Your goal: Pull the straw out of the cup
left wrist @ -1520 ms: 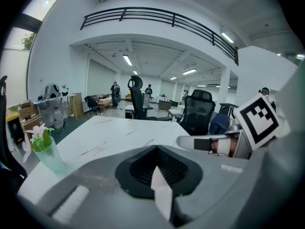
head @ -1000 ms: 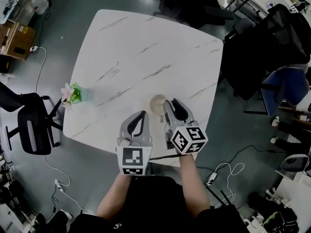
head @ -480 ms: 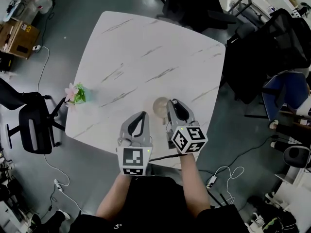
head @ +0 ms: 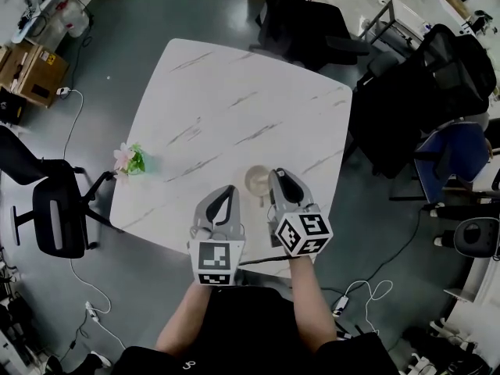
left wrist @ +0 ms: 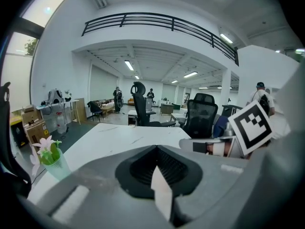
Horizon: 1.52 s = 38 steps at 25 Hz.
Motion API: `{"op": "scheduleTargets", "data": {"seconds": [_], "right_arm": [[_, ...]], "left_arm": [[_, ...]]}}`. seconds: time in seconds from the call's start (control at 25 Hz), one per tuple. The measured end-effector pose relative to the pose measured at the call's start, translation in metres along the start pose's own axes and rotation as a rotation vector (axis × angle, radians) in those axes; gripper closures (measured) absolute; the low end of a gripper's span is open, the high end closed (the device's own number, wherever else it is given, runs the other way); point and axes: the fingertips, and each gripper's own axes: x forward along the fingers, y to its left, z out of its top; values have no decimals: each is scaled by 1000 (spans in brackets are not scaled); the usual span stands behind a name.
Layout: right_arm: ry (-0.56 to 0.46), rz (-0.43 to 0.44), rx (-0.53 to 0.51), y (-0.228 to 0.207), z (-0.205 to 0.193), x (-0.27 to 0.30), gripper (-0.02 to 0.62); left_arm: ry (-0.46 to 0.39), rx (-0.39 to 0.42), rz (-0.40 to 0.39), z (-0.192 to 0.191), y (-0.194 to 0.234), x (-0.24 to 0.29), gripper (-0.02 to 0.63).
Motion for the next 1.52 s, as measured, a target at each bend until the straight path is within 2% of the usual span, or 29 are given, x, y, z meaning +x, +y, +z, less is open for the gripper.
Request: {"op": "scheduleTargets", "data": {"seconds": [0.64,1.08,1.52], "right_arm": [[-192,69,-182,55,76,-75,548],[-290,85,-273,70,105,-123,549],[-320,97,-294,79,110,-137,549]], "left_arm": [[-133,47,-13,42,-27,-38,606],[-257,83,11,75,-47,-64,606],[-293,108,29,84,-51,-80,606]]}}
